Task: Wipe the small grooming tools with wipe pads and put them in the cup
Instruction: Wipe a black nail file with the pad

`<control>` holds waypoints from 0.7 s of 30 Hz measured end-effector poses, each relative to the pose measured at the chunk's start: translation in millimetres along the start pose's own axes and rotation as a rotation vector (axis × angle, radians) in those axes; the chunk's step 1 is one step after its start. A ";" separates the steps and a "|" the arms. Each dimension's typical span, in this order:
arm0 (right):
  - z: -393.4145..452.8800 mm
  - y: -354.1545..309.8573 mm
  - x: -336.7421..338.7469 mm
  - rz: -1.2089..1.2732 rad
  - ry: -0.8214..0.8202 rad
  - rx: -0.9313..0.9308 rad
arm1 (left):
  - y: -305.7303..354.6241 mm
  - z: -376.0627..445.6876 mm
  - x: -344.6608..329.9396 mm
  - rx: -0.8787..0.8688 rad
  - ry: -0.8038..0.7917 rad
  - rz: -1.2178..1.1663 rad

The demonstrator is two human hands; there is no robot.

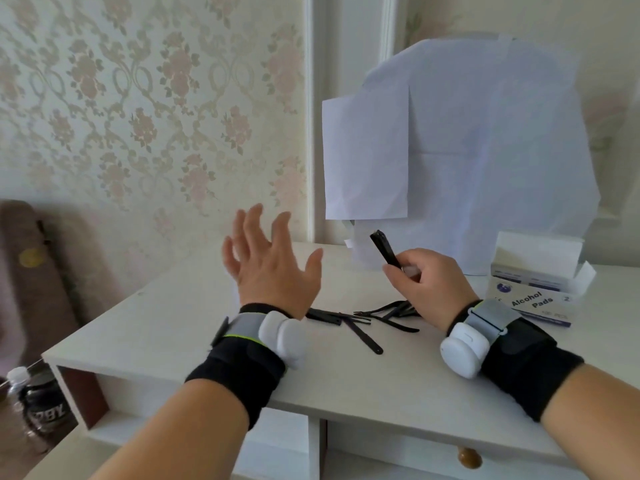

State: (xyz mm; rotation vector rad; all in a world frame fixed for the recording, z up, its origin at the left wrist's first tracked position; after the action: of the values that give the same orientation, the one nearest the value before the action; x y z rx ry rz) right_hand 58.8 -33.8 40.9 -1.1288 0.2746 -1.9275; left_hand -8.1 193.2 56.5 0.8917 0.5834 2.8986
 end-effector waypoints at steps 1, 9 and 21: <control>0.3 0.1 -0.1 0.006 0.002 0.005 | -10.4 0.7 -7.1 0.057 -0.070 0.041; 1.2 0.2 -0.9 -0.004 0.006 0.035 | -20.7 0.1 -27.2 0.122 -0.190 -0.062; 24.6 -37.3 2.0 0.252 0.053 -0.030 | 1.6 -2.7 -29.3 0.107 -0.175 -0.391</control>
State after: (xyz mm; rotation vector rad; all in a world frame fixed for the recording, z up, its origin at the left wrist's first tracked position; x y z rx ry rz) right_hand 56.8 -7.4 76.9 -1.0115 0.4538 -1.7357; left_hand 14.8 186.1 39.4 0.9117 0.7999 2.4350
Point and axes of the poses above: each hand's wrist, its own z-axis towards the middle knuckle, its own x-axis out of the back of the hand, y = z × x, the point moved 9 cm from there along z, towards the middle knuckle, and after that the axes turned 1 degree about -x, right-handed, at the moved point
